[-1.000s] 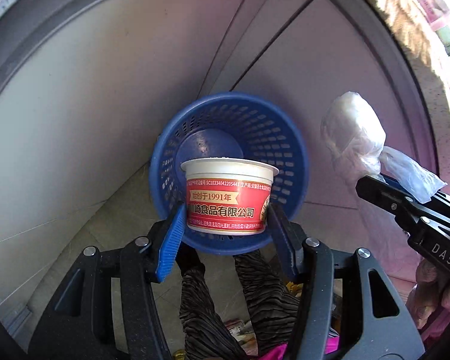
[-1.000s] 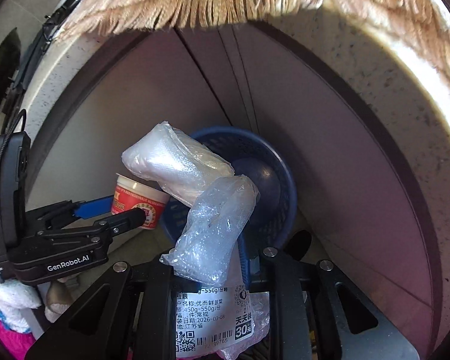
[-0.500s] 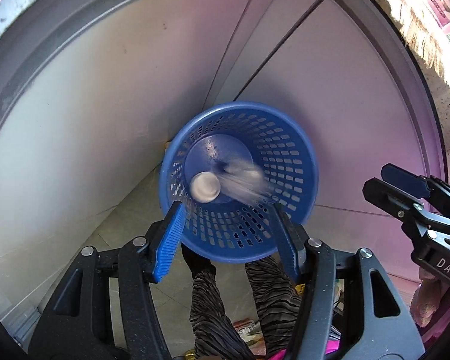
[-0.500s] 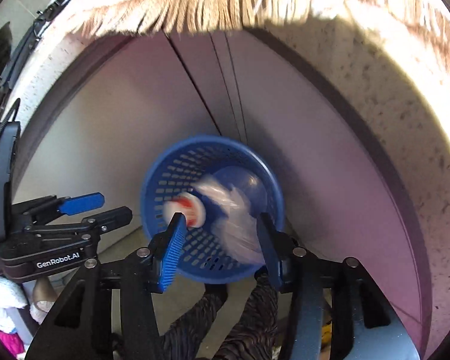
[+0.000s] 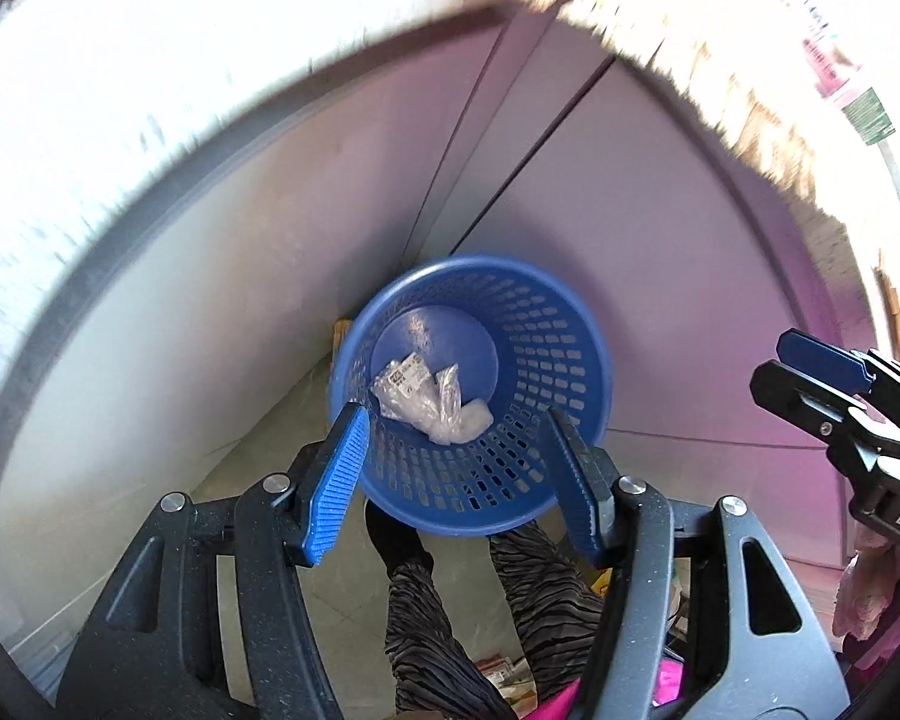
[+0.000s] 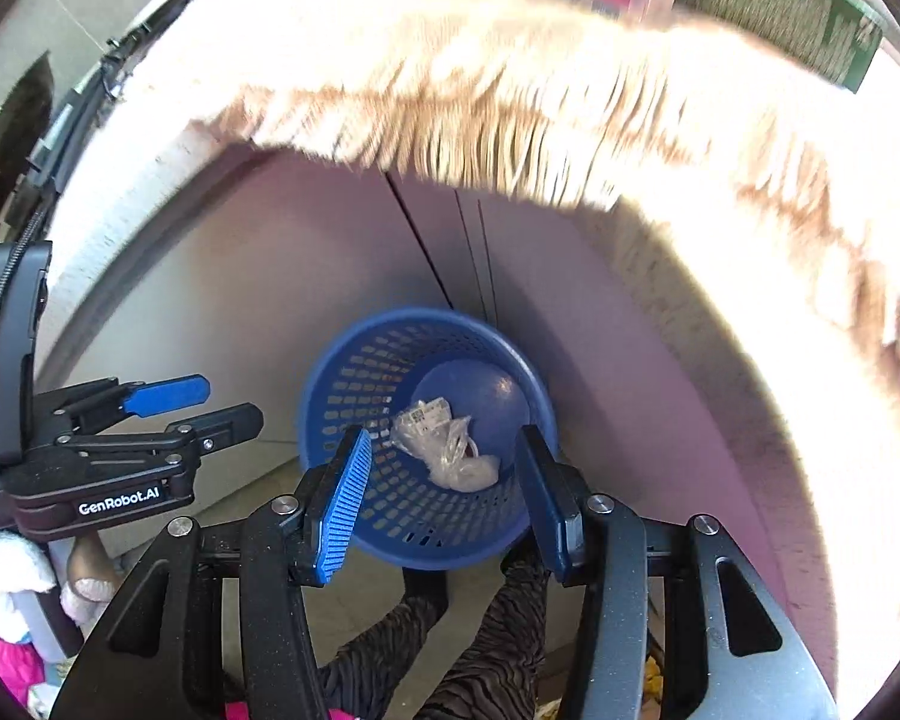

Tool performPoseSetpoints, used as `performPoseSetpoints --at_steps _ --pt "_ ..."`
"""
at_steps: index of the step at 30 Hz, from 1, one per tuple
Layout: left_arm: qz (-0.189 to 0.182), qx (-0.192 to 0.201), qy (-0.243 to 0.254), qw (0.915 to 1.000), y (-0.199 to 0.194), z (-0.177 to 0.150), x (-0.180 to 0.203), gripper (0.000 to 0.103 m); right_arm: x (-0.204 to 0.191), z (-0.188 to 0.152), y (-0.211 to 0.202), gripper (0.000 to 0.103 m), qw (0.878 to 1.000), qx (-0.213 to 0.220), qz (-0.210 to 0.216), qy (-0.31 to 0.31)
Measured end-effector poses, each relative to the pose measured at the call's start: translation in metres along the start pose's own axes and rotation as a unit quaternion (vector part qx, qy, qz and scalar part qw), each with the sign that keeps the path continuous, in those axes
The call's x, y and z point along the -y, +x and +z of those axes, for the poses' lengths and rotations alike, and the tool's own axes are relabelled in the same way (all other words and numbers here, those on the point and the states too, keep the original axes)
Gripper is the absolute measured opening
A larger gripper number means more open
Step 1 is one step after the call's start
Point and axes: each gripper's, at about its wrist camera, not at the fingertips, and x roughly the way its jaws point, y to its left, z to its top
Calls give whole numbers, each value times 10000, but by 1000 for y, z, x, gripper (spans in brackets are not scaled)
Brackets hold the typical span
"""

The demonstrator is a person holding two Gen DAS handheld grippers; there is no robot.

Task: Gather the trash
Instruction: 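Move both tools back up over the cloth toward the remaining trash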

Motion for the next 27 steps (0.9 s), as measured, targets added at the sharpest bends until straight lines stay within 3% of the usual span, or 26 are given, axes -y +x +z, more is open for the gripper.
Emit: performPoseSetpoints --at_steps 6,9,17,27 --pt "-8 381 161 9991 -41 20 10 61 13 9 -40 50 9992 333 212 28" --pt "-43 580 230 9980 -63 35 17 61 22 13 -60 61 9979 550 328 54" --pt "-235 1164 236 9926 -114 87 33 70 52 25 -105 62 9943 1000 345 135" --pt "-301 1557 15 9873 -128 154 48 70 116 61 -142 64 9878 1367 410 626"
